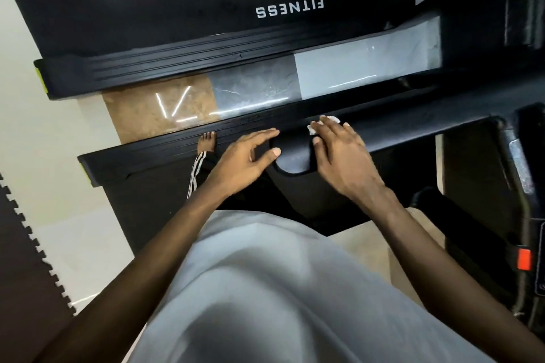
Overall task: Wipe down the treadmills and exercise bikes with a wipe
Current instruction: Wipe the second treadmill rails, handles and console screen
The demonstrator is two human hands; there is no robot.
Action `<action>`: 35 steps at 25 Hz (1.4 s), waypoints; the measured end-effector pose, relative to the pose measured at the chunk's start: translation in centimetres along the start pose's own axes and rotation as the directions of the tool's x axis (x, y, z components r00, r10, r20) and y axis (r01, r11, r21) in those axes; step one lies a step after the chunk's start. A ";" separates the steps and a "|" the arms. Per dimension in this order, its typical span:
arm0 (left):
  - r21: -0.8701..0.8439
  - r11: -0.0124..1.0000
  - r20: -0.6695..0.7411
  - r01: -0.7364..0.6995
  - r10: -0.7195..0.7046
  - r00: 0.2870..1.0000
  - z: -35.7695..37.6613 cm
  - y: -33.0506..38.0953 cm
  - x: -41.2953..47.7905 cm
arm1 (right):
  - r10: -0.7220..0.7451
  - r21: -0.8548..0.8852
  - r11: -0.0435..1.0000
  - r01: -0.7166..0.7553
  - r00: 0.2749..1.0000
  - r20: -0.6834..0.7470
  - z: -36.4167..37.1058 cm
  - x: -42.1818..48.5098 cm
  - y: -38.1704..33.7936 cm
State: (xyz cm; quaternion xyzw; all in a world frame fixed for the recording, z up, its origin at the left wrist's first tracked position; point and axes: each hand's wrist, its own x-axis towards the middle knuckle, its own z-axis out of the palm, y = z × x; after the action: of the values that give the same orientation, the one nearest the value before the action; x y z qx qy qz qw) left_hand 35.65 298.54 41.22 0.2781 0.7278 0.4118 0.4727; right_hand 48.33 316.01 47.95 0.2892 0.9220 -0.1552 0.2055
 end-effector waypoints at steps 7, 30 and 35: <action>0.086 0.996 0.055 -0.009 0.004 0.998 -0.9 0.4 0.5 | 0.184 -0.168 0.974 -0.154 0.966 0.180 0.3 3.3 -0.5; 0.233 0.972 0.233 -0.022 -0.034 0.972 -1.5 2.9 2.0 | 0.385 0.108 0.922 -0.371 0.904 -0.186 1.3 -6.0 2.1; 0.355 0.935 0.242 0.022 -0.114 0.964 -1.0 3.1 2.1 | 0.149 -0.069 0.986 -0.153 0.987 -0.063 2.7 -6.3 0.6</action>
State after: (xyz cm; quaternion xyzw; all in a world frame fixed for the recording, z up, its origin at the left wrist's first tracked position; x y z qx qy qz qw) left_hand 33.91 301.47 43.13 0.3833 0.7306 0.2197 0.5206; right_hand 54.20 312.39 48.51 0.3549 0.9080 -0.0965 0.2007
